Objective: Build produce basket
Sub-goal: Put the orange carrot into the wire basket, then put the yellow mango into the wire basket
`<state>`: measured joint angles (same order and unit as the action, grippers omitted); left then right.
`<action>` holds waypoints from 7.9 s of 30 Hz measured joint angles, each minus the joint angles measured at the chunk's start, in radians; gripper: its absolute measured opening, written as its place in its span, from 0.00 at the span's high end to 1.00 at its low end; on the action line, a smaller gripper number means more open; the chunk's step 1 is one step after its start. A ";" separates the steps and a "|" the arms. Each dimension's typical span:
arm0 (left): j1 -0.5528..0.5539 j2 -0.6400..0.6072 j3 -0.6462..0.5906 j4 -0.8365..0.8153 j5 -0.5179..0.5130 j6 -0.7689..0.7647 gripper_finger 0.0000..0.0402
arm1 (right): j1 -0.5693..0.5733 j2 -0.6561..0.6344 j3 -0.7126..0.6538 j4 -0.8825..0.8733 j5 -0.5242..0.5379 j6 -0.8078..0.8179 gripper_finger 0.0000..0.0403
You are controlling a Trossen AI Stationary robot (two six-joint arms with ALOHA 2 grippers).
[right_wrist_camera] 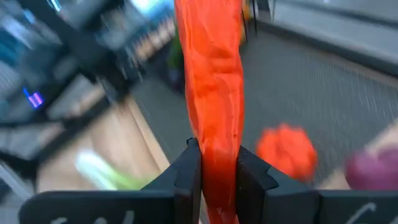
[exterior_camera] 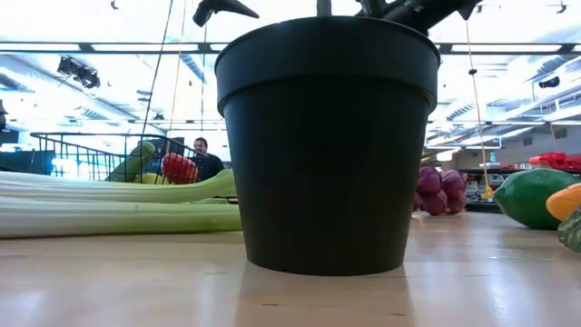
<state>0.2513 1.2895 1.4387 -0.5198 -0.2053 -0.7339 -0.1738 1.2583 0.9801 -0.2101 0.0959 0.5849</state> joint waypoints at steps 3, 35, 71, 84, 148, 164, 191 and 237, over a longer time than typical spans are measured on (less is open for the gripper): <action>0.022 0.000 0.000 0.005 0.002 -0.040 0.46 | -0.026 0.000 0.000 0.090 -0.008 0.026 0.82; 0.083 0.257 0.000 0.470 0.000 -0.175 0.34 | -0.103 0.000 0.000 0.378 -0.044 0.077 0.82; 0.547 0.037 0.000 -0.648 0.004 0.473 0.61 | -0.129 0.000 0.000 -0.108 -0.299 0.119 0.45; 0.767 0.040 -0.064 -0.720 0.006 0.452 0.49 | -0.126 0.000 0.000 -0.105 -0.299 0.124 0.45; 0.014 -0.085 -0.100 -0.148 0.237 0.039 0.31 | 0.598 0.000 -0.249 -0.634 -0.252 0.764 0.09; 0.008 -0.085 -0.100 -0.146 0.237 0.039 0.31 | 0.663 0.000 -0.336 -0.634 -0.205 0.755 0.11; 0.010 -0.085 -0.099 -0.137 0.290 0.012 0.31 | 0.663 0.000 -0.460 -0.561 -0.279 0.801 0.15; 0.016 -0.084 -0.098 0.157 0.253 -0.103 0.31 | 0.250 -0.150 0.025 -0.511 0.148 0.422 0.41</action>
<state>0.2672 1.2053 1.3407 -0.3623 0.0477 -0.8365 0.0759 1.1088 1.0052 -0.7206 0.2440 1.0073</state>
